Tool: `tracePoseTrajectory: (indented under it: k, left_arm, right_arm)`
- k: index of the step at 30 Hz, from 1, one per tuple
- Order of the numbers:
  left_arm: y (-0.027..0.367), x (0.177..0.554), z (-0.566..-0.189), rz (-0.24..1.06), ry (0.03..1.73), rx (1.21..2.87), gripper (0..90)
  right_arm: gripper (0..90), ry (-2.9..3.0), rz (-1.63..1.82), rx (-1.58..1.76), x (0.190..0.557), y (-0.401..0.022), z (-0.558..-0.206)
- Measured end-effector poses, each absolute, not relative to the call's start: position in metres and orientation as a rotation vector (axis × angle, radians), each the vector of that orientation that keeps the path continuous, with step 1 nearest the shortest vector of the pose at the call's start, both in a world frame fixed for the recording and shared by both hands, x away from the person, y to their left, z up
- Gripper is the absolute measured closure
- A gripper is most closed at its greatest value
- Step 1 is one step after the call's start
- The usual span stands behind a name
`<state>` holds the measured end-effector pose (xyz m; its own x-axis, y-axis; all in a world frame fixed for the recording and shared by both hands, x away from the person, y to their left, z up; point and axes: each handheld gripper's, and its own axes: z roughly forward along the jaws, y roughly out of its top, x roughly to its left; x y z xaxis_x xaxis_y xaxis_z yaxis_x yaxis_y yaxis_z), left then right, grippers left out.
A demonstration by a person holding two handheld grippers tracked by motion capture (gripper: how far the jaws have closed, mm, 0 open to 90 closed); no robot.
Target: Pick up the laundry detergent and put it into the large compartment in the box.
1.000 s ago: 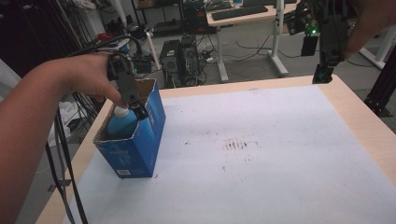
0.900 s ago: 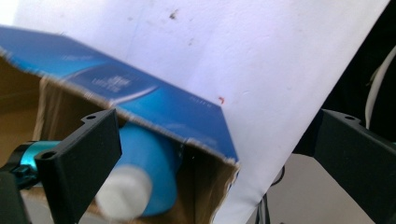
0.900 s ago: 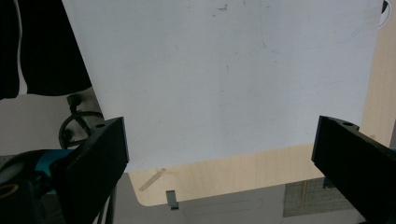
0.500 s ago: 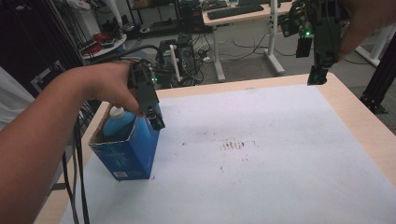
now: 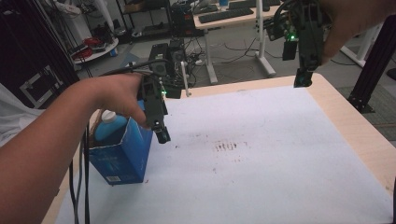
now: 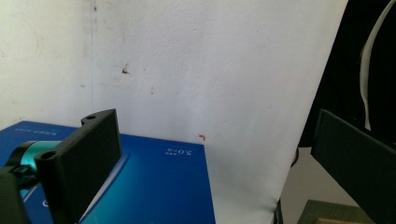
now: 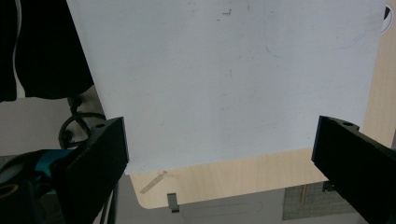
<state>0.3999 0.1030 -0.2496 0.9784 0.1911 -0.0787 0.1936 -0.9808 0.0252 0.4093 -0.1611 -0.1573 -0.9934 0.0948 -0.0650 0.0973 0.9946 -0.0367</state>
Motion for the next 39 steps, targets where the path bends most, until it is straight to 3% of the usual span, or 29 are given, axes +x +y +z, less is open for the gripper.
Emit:
tracePoseTrajectory:
  k: [39]
  left_arm:
    - [0.0991, 0.4007, -0.2531, -0.115, 0.247, 3.091, 1.7]
  right_arm:
    - [2.8, 3.073, -0.078, 0.129, 0.4027, -0.1529, -0.1565]
